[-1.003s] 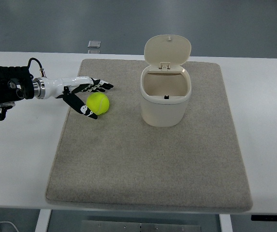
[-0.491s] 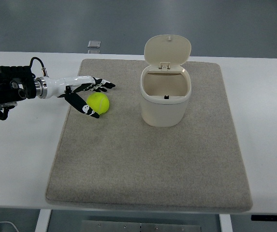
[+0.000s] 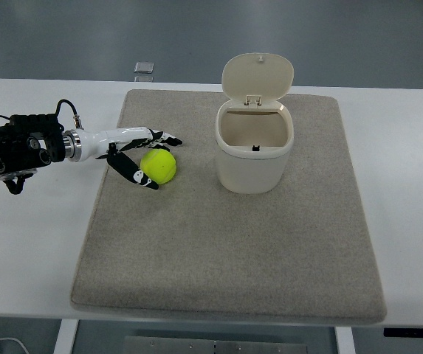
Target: Put tennis ball into box with left hand
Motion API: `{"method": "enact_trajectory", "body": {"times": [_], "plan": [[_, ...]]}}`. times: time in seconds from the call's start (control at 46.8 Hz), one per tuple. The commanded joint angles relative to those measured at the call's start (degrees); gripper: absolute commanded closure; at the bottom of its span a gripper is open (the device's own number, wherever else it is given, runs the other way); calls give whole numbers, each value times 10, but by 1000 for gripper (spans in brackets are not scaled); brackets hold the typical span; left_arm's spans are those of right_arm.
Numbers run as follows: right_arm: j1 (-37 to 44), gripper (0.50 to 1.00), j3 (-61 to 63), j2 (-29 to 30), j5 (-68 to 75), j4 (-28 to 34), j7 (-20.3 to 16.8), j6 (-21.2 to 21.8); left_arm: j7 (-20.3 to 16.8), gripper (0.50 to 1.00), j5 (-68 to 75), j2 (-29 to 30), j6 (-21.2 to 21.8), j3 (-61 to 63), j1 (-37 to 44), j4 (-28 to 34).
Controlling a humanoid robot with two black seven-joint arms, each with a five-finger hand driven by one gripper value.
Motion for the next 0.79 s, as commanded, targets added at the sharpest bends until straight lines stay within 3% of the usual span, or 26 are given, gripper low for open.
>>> {"method": "enact_trajectory", "body": {"times": [0.0, 0.128, 0.171, 0.213, 0.448, 0.768], "plan": [[0, 562, 0, 0, 0, 0, 0, 0, -1, 653, 0, 0, 5, -1, 0, 0], [0, 562, 0, 0, 0, 0, 0, 0, -1, 872, 0, -1, 13, -8, 0, -2], [0, 562, 0, 0, 0, 1, 0, 0, -1, 877, 0, 0, 13, -9, 0, -2], [0, 562, 0, 0, 0, 0, 0, 0, -1, 915, 0, 0, 13, -11, 0, -3], [0, 562, 0, 0, 0, 0, 0, 0, -1, 1000, -1, 1, 14, -24, 2, -3], [0, 562, 0, 0, 0, 0, 0, 0, 1, 1000, -18, 4, 15, -75, 4, 18]]}}
